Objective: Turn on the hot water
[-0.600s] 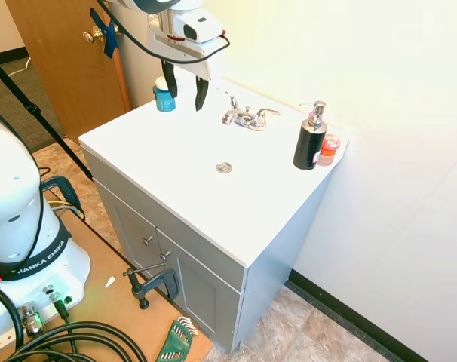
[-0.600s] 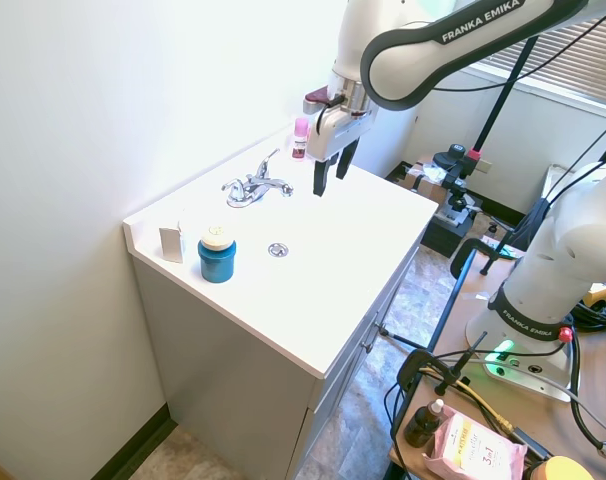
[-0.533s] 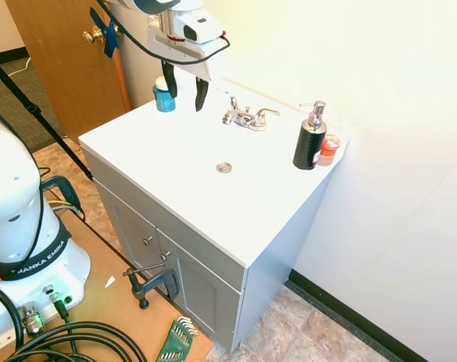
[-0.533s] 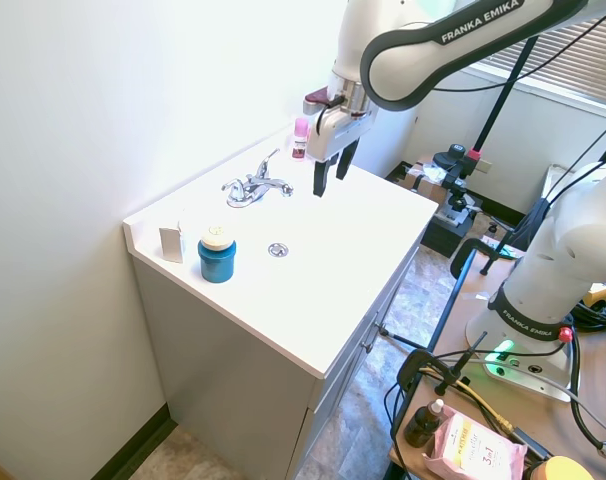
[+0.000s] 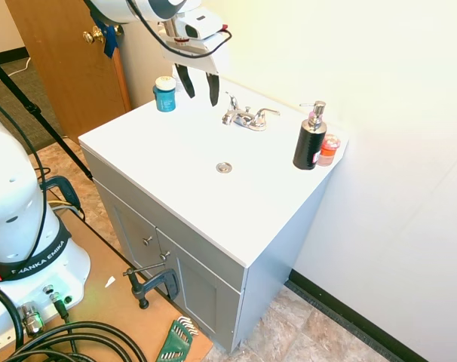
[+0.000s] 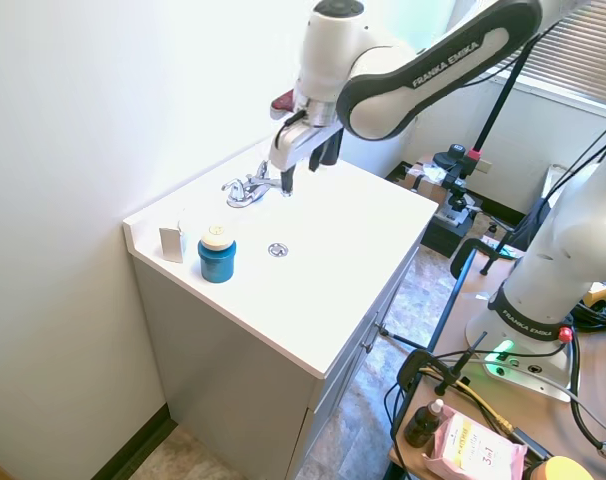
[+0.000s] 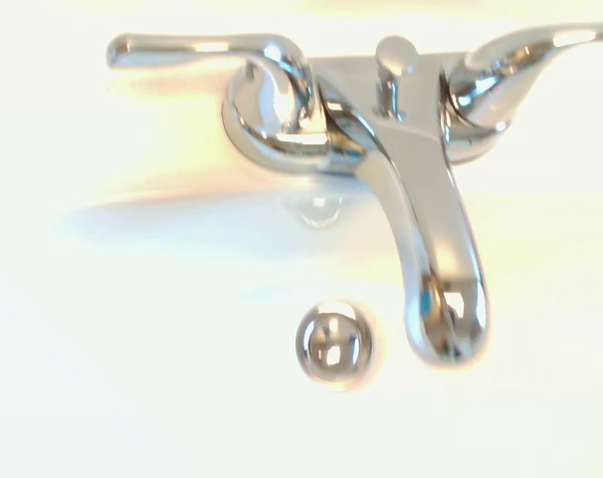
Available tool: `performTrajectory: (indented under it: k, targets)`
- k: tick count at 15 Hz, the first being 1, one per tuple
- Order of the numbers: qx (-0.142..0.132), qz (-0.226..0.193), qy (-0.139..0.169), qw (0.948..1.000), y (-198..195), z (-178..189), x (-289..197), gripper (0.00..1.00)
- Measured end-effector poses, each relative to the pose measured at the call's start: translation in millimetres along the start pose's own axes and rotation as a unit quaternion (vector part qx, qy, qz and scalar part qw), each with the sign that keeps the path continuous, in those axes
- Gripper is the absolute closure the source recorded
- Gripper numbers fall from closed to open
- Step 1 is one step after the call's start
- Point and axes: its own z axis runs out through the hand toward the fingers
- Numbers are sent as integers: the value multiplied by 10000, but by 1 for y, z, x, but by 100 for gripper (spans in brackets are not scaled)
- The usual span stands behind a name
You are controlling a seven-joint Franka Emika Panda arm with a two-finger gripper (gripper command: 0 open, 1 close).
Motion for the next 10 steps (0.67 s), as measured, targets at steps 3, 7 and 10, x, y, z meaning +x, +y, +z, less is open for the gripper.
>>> performTrajectory:
  k: [3, 7, 10]
  targets:
    - [301, 183, 635, 9974, -35, 15, 16, 0]
    - [457, 192, 978, 9940, -67, 32, 19, 0]
    - [535, 125, 1094, 9925, -84, 38, 15, 0]
